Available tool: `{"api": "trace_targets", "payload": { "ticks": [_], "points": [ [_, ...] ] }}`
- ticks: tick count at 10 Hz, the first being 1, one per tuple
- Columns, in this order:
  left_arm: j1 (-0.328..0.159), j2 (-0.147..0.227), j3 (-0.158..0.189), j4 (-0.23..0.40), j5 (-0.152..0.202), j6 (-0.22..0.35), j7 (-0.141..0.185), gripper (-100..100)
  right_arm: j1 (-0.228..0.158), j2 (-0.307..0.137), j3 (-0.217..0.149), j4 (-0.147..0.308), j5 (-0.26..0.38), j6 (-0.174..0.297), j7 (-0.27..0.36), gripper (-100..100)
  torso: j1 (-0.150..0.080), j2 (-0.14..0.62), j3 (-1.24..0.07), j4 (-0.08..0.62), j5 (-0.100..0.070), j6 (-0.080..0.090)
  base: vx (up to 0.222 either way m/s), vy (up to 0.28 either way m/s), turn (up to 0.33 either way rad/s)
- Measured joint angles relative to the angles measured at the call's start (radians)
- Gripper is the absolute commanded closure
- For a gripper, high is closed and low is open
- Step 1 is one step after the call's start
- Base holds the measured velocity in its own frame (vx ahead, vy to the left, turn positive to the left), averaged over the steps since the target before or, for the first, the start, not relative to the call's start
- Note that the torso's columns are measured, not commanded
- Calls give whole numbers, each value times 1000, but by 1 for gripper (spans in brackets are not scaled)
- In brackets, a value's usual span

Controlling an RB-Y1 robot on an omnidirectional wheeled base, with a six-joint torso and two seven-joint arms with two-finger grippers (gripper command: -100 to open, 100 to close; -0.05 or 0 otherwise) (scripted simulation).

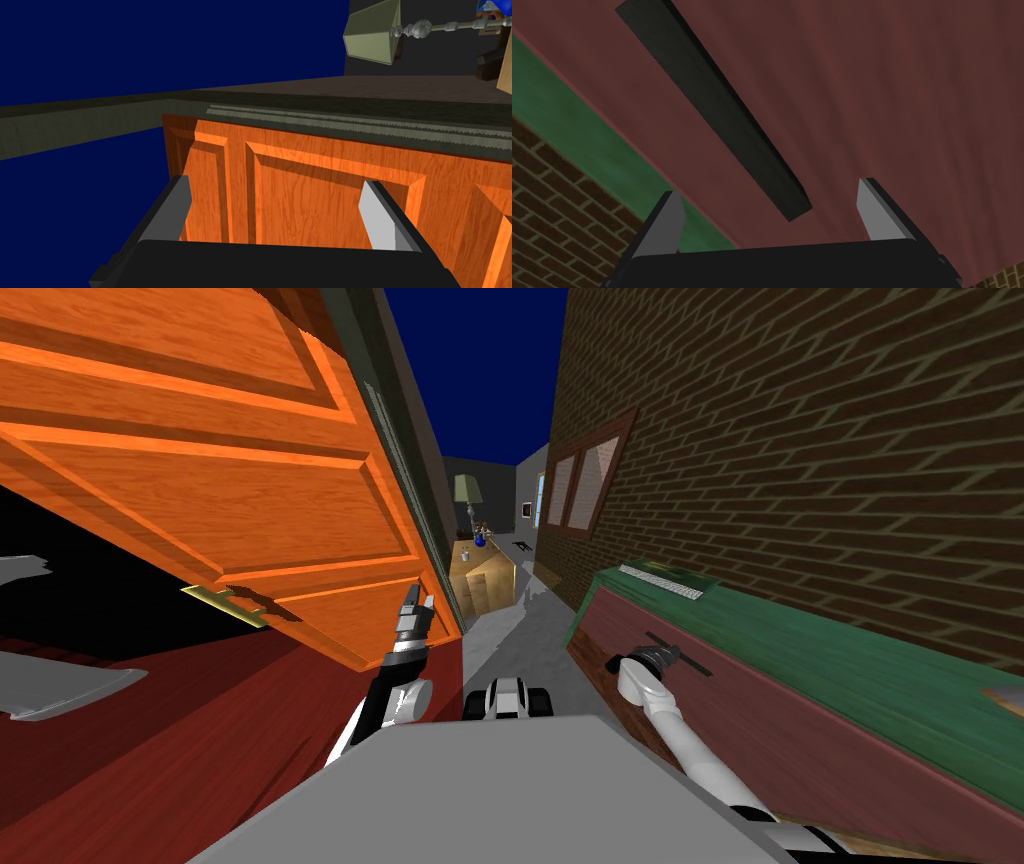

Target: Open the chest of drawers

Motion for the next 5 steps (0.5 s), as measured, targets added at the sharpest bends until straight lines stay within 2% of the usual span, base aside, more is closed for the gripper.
{"api": "trace_targets", "payload": {
  "ticks": [2,3,4,5],
  "points": [
    [0,0,0,0,0,0,0,0,-30,-4,-17,-2,-38,-28,-24,-100,0,0,0,0,0,0,19,-46,10],
    [0,0,0,0,0,0,0,0,-31,-4,-19,-3,-41,-30,-25,-100,2,1,0,0,0,0,-141,-128,381],
    [-1,0,0,0,0,0,0,0,-42,-25,0,23,-69,-12,-40,-100,-3,8,4,2,-1,-1,-166,-156,486],
    [-1,0,0,0,0,0,0,0,-53,-38,12,65,-99,0,-60,-100,-4,6,4,2,-1,0,-86,-65,222]
  ]
}}
